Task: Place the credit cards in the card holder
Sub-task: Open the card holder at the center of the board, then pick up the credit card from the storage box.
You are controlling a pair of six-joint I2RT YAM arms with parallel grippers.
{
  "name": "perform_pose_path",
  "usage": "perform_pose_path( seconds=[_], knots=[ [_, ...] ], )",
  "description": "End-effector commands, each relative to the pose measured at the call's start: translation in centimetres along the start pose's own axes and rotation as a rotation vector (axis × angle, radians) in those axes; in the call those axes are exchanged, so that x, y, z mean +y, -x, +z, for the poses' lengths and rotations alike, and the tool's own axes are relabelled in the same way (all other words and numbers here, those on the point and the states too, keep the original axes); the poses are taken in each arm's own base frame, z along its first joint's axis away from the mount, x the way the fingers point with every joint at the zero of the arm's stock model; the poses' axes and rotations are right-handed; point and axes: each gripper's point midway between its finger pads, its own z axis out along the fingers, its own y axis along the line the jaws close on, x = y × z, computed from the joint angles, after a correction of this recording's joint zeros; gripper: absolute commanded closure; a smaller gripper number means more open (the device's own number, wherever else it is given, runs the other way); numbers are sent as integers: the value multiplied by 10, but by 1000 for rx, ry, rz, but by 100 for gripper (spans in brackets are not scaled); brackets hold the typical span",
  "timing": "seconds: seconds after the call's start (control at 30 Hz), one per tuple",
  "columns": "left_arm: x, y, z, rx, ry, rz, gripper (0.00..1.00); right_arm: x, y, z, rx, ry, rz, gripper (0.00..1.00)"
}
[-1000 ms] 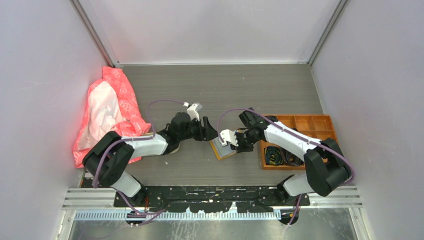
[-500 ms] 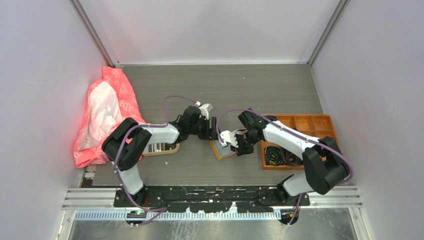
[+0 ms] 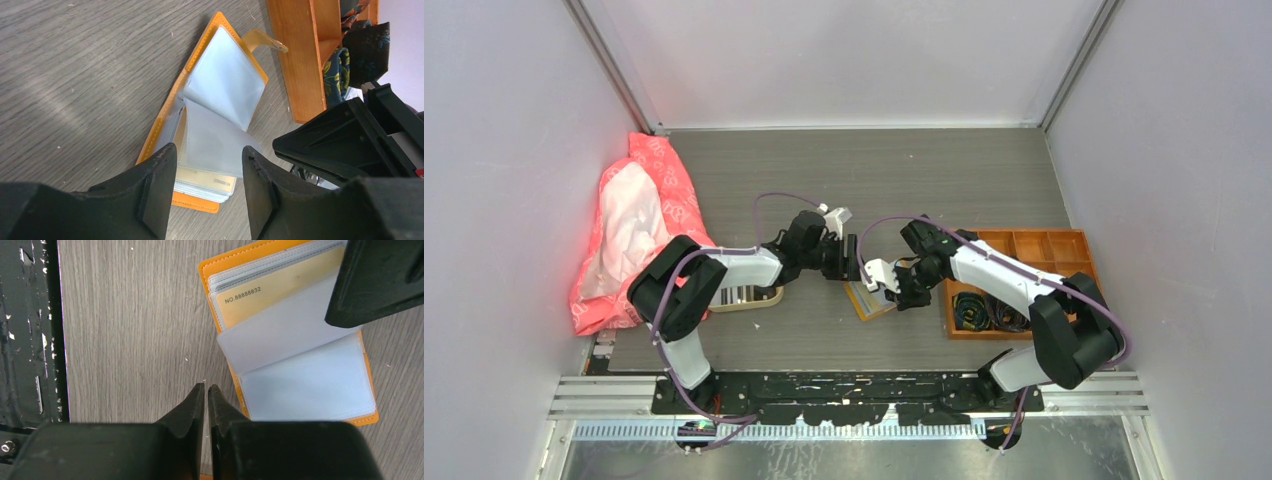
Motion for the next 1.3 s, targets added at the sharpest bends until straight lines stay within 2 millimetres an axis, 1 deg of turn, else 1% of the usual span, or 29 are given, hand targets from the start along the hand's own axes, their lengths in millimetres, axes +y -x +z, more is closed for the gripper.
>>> perform_pose_path(
  seconds=[0.0, 0.17, 0.27, 0.47, 0.53, 0.7, 0.73, 0.77, 0.8, 0.93, 1.0, 1.1, 1.2, 1.27],
  knots=[
    [-34, 23, -8, -59, -109, 46, 49, -8, 16, -10, -52, -26, -4, 86],
    [-47, 25, -6, -67, -156, 41, 49, -10, 19, -14, -65, -37, 18, 87],
    [-57, 25, -1, -67, -192, 41, 49, -12, 23, -21, -85, -49, 41, 86],
    [-72, 27, 17, -58, -233, 43, 48, -6, 34, -36, -138, -39, 60, 82],
    [-72, 24, 25, -47, -239, 33, 48, -4, 37, -39, -158, -36, 61, 82],
    [-76, 24, 41, -45, -259, 12, 48, 0, 44, -42, -211, -47, 52, 75],
    [-76, 23, 44, -39, -257, 10, 48, -3, 44, -39, -218, -61, 64, 75],
    [-76, 24, 49, -39, -251, 8, 48, -10, 44, -36, -226, -91, 69, 76],
    [-71, 21, 54, -29, -239, -4, 48, -12, 39, -30, -216, -106, 94, 77],
    [-55, 16, 63, -22, -192, -36, 50, -31, 22, -19, -112, -183, 114, 83],
    [-54, 17, 62, -30, -184, -33, 52, -39, 14, -18, -60, -217, 122, 83],
    [-61, 26, 53, -57, -183, -6, 52, -41, 12, -18, -42, -219, 137, 83],
    [-71, 44, 34, -125, -177, 42, 52, -36, 24, -26, -73, -195, 140, 82],
    [-76, 55, 15, -168, -159, 87, 51, -35, 33, -37, -96, -213, 144, 76]
  ],
)
